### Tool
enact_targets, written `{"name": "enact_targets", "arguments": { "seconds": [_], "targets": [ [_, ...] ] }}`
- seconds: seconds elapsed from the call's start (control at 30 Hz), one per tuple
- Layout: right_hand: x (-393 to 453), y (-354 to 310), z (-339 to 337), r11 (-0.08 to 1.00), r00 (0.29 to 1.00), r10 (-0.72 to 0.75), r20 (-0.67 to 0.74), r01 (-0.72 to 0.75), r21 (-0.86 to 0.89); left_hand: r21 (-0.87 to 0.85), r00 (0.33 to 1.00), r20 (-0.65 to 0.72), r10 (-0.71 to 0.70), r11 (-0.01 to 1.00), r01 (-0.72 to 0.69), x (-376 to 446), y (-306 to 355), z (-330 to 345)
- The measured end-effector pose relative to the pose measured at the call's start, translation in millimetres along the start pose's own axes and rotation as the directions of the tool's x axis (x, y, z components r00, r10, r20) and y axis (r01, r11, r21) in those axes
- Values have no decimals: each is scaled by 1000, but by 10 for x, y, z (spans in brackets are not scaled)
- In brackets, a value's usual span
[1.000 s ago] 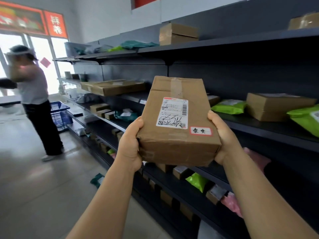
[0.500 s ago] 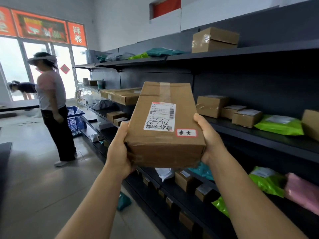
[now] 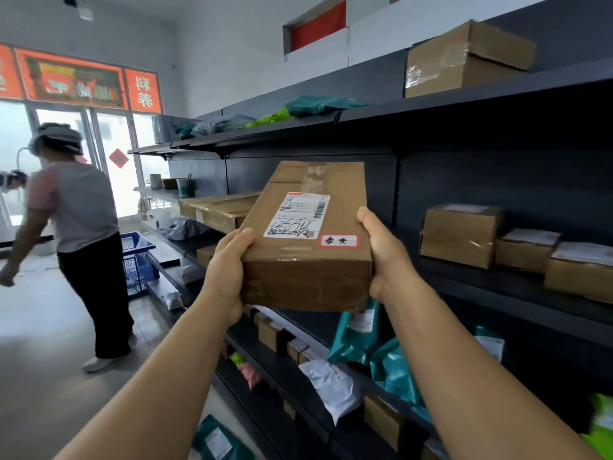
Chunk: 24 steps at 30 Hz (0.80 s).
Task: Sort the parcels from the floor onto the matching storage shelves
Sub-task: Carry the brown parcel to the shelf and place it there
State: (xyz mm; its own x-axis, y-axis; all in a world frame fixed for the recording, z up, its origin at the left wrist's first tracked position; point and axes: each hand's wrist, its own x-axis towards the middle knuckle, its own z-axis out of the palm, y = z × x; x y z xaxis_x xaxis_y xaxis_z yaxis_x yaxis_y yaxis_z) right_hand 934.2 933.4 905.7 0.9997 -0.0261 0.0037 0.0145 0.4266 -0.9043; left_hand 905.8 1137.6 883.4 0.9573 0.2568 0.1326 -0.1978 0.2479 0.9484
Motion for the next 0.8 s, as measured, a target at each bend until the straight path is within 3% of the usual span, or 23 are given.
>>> {"name": "enact_targets", "arguments": {
  "seconds": [0.13, 0.23, 0.6, 0.8],
  "targets": [
    [826, -304, 50, 997, 1000, -19, -25, 17, -76, 25, 992, -4, -128, 991, 128, 903, 174, 357],
    [1257, -505, 93, 988, 999, -47, -19, 44, -147, 34, 989, -16, -145, 989, 146, 1418, 289, 549],
    [1802, -593, -189, 949, 994, -106, 1, 102, -300, 68, 974, 54, -221, 974, 217, 2323, 24, 1076],
    [1958, -469, -294, 954, 981, -110, -158, 60, -293, 113, 936, 174, -305, 951, 288, 2655, -290, 1301]
  ]
}}
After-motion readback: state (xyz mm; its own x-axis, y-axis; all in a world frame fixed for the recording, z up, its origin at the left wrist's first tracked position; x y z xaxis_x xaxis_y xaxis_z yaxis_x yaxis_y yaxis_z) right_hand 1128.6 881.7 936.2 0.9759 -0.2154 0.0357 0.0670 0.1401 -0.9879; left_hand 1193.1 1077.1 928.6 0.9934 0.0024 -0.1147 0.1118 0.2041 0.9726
